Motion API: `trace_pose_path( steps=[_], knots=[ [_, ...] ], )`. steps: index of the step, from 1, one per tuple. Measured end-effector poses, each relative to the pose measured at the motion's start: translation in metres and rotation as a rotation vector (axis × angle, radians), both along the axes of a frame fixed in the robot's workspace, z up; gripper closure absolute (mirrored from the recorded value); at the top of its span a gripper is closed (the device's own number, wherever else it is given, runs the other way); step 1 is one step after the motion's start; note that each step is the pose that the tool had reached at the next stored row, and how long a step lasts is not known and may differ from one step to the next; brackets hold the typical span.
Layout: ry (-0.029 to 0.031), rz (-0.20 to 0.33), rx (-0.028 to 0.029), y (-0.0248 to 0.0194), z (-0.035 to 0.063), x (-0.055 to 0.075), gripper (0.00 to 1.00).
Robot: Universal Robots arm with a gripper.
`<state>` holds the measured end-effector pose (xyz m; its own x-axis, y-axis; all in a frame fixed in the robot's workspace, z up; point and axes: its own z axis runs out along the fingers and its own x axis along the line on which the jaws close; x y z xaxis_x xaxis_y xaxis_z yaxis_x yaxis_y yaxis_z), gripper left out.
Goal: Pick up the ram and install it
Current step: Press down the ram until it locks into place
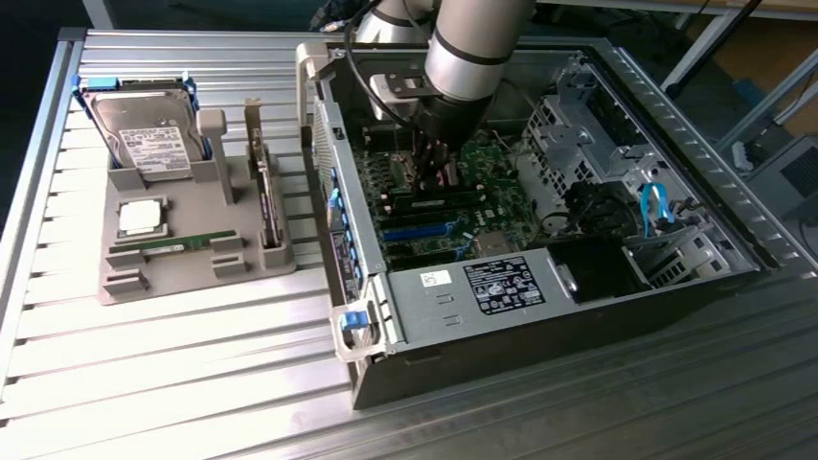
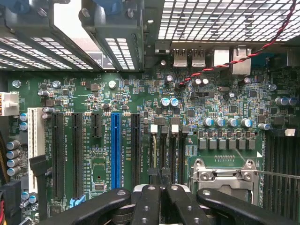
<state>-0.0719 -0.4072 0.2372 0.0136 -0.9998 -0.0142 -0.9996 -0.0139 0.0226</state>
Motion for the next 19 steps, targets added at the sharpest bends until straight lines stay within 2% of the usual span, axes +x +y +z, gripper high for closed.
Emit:
trace_pose_path(
  steps=[19],
  knots=[
    [-0.0001, 0.000, 0.0001, 0.0000, -0.0031, 0.0000, 0.90]
  ],
)
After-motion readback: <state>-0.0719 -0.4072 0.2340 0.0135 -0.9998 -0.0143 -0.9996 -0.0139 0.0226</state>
